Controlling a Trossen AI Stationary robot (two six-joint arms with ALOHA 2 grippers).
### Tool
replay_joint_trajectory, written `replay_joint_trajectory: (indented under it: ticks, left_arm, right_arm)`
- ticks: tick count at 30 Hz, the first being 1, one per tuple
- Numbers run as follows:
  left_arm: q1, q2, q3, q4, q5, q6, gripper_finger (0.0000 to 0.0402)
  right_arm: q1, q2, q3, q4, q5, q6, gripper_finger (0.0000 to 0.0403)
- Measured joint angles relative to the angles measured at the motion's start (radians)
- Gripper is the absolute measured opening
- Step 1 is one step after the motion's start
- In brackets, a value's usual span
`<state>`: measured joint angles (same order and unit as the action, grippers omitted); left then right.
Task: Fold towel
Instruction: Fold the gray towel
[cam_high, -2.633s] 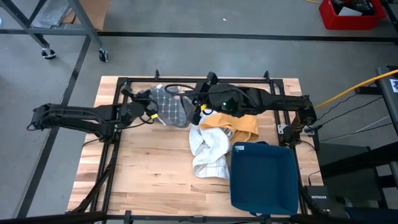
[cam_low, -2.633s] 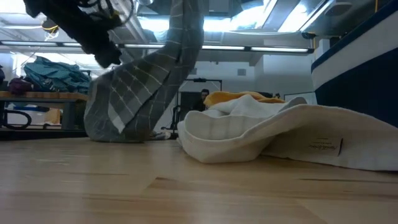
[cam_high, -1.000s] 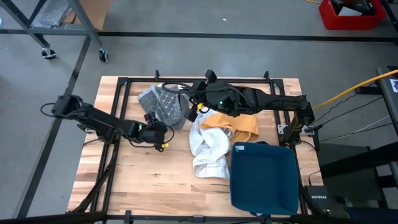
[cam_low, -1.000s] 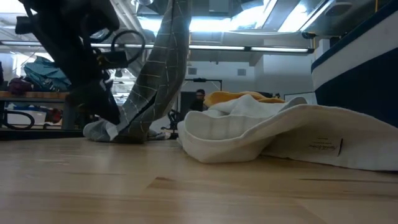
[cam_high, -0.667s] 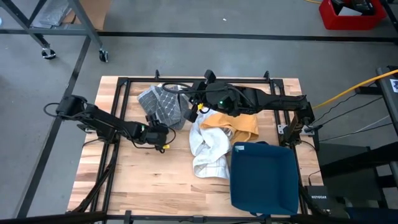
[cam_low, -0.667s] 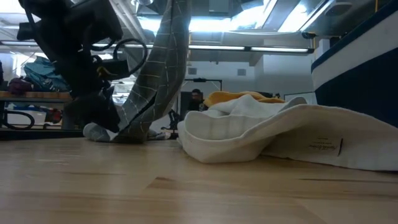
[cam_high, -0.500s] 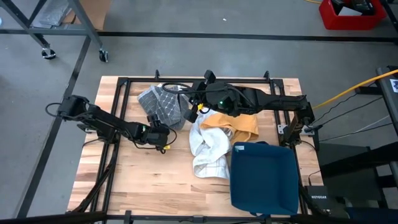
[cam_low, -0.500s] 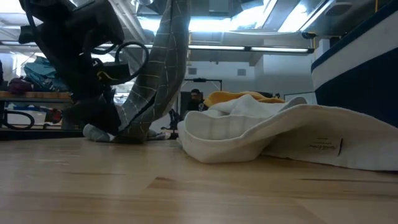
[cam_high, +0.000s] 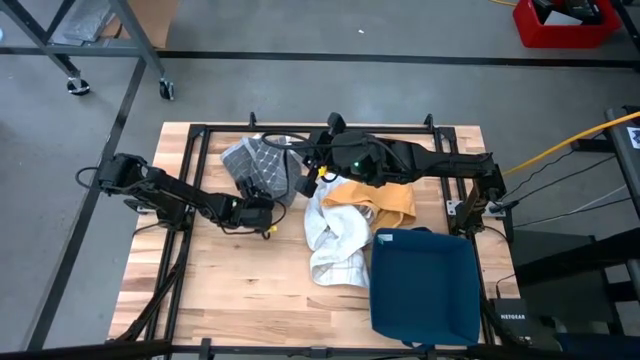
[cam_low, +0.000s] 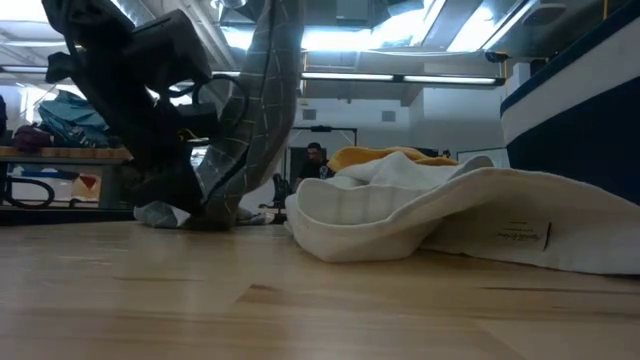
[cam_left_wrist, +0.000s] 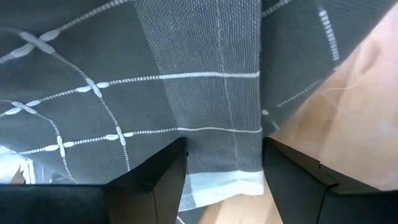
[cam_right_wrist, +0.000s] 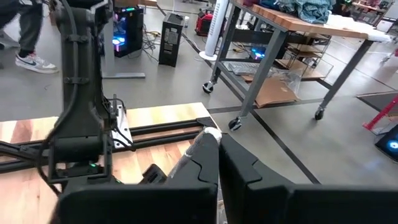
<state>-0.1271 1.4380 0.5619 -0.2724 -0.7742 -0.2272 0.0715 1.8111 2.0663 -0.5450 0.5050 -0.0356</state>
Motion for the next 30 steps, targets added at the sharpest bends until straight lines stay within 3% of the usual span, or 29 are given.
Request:
replay_joint_trajectory:
  ticks: [6,17,24,30]
  left_arm:
    - [0.009,0.000,0.000,-0.029,0.000,0.000,0.0168]
    - [0.007,0.000,0.000,-0.105,0.008,-0.053,0.0013]
    - [-0.007,-0.029,0.000,-0.156,0.009,-0.053,0.0002]
    - [-0.044,-0.123,0.038,-0.303,0.004,-0.080,0.0002]
  right_arm:
    - [0.000,0.000,0.000,0.010,-0.010,-0.019,0.0001]
    - [0.000,0.000,0.000,0.012,-0.010,-0.028,0.0001]
    - [0.000,0.000,0.000,0.012,0.021,-0.100,0.0001]
    - [0.000,0.000,0.000,0.013,0.093,-0.183,0.0001]
